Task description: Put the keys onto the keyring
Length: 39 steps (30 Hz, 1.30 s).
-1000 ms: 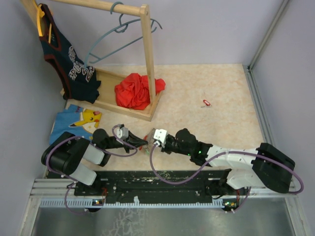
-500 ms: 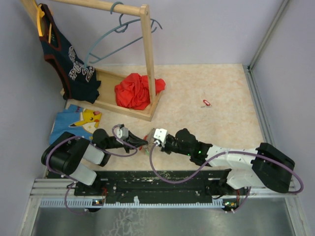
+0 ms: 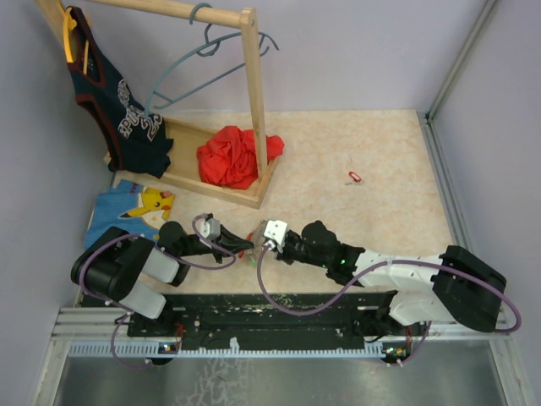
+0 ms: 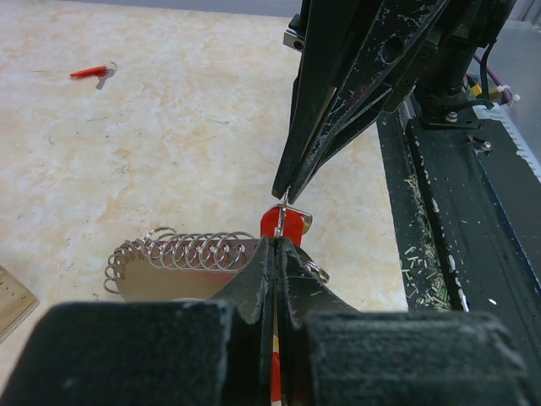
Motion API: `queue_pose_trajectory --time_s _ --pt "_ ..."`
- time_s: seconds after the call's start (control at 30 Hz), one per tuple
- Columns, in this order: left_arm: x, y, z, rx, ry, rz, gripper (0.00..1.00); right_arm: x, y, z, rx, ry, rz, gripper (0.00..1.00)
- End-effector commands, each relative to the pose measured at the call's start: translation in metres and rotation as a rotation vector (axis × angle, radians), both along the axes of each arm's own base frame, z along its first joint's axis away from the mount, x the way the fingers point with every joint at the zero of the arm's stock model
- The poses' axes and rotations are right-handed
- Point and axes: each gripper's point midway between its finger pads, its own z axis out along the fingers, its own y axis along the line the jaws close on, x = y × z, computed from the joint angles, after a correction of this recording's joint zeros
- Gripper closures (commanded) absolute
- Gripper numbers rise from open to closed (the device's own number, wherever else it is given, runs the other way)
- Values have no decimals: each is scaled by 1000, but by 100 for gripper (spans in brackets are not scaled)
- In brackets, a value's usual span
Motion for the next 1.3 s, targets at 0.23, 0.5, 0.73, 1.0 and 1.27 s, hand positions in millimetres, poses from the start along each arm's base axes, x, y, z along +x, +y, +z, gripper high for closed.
queue_pose_trajectory --time_s 0.23,0.5,0.73,1.0,1.27 --pt "-1 0 39 -96 -235 -13 99 -2 20 33 113 -10 29 100" --pt "-1 0 41 -99 -235 -13 99 -3 23 35 123 0 39 100" --pt "-4 -1 40 -97 -234 -29 99 -3 25 36 124 1 48 100" --pt "-6 -1 40 -95 -234 -46 99 -6 27 42 138 1 61 100" --pt "-7 -1 41 -96 -236 -50 99 -4 29 47 162 15 54 100"
